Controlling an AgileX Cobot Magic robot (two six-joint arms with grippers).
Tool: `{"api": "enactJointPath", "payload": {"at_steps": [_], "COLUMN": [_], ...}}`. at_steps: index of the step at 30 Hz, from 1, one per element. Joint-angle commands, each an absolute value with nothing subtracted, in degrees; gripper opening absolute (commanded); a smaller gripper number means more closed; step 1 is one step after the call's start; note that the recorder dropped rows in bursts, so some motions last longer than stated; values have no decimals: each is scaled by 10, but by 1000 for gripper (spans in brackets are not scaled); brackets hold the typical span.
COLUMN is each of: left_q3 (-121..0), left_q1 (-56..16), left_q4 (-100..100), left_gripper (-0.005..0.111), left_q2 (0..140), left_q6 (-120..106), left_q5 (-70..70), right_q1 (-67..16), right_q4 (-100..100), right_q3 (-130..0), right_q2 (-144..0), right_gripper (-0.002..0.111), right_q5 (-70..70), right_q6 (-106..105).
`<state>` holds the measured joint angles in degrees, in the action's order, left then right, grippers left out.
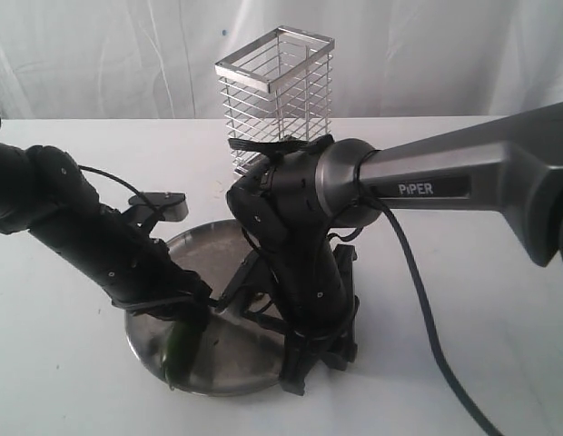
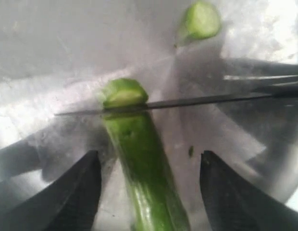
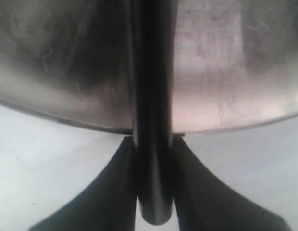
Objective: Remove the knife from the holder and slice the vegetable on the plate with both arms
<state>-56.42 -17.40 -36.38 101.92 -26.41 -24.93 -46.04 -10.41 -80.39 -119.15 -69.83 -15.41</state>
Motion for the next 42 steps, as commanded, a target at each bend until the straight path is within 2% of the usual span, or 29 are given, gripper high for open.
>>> {"api": "enactJointPath", "payload": {"at_steps": [1,16,42], "left_q3": [-561,-561,-561], "left_q1": [-173,-173,-173], "left_q4": [-366,-337,-356], "left_gripper": [63,63,63], "left_q2": [971,944,1029], "left_q6": [-270,-270,-274], "left_q5": [-260,-222,-175], "right_q1": [-462,-462,-479], "right_q4": [-110,-87,-78], "right_q3": [-812,-819,-819], "right_q2": [-1188,-1194,-1196], "right_gripper": [0,0,0], "right_q5": [-700,-700,-700], "right_q6": [-154,-161,-167]}}
